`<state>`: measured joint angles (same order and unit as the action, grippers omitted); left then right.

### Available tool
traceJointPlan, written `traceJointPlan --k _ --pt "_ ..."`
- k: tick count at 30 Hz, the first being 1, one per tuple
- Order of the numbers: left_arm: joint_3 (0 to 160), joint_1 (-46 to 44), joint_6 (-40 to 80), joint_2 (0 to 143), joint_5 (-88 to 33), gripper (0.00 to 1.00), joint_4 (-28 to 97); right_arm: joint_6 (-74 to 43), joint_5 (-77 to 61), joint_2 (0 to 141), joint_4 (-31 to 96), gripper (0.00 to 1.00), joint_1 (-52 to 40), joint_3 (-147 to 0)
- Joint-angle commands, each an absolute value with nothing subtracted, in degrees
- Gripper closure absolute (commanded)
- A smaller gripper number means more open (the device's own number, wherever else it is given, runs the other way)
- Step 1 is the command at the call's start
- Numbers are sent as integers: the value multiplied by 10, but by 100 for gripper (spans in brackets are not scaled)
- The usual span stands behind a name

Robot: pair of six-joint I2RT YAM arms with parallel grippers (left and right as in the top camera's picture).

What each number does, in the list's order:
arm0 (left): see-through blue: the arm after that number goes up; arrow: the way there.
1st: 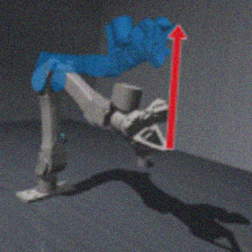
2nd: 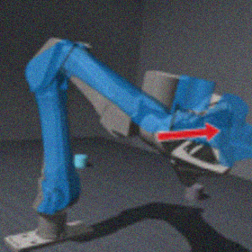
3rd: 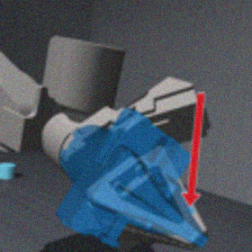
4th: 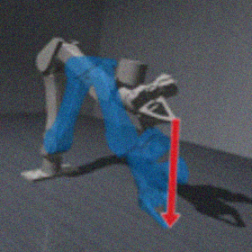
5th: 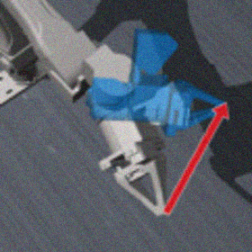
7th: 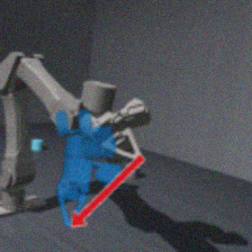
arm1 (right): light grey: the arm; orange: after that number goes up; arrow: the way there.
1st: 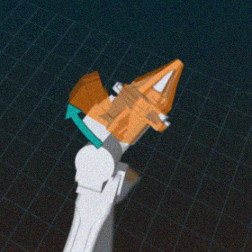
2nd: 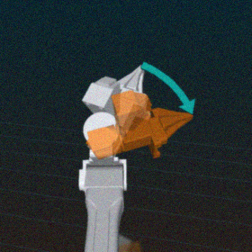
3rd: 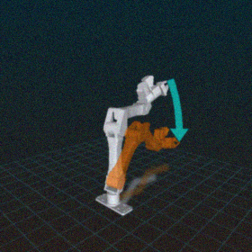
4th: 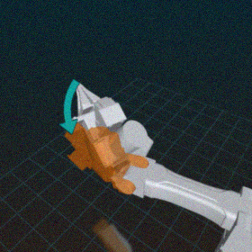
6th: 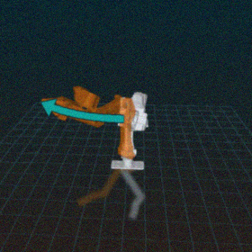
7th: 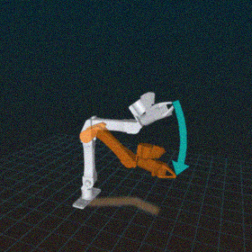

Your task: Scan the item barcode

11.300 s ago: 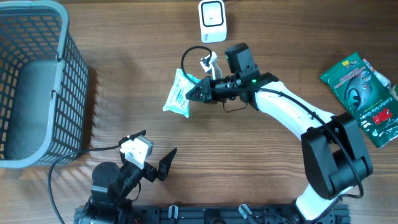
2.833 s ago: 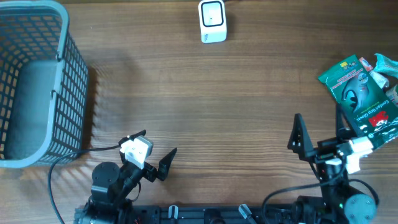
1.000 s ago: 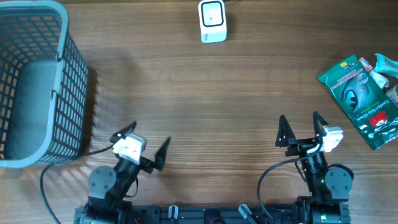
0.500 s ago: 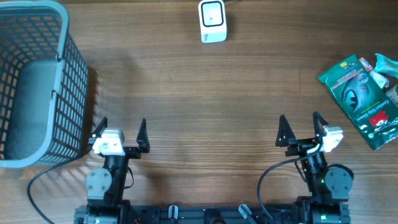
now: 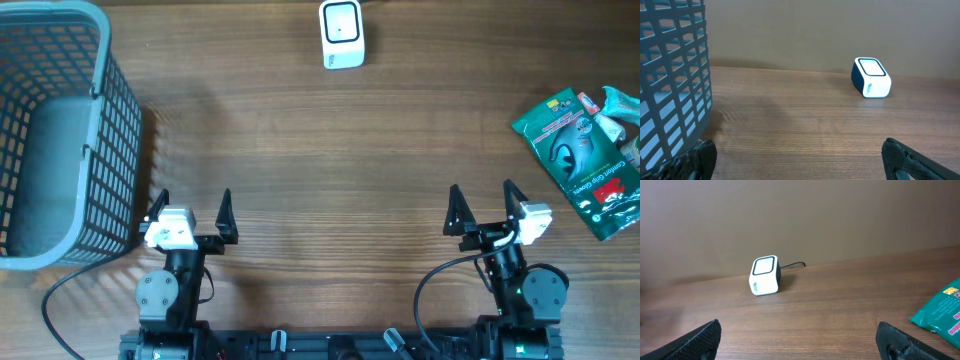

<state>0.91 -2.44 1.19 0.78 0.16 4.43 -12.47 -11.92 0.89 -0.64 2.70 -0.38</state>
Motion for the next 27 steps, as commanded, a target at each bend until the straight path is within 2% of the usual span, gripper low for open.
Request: traceJointPlan --k 1,4,27 --pt "3 -19 16 2 7 0 43 -121 -112 3 -8 0 24 -3" --pt "3 -20 -15 2 -4 0 43 -121 -112 3 -8 0 24 -3" --pt "3 -20 -11 2 -1 0 42 -121 -112 3 -8 0 24 -3"
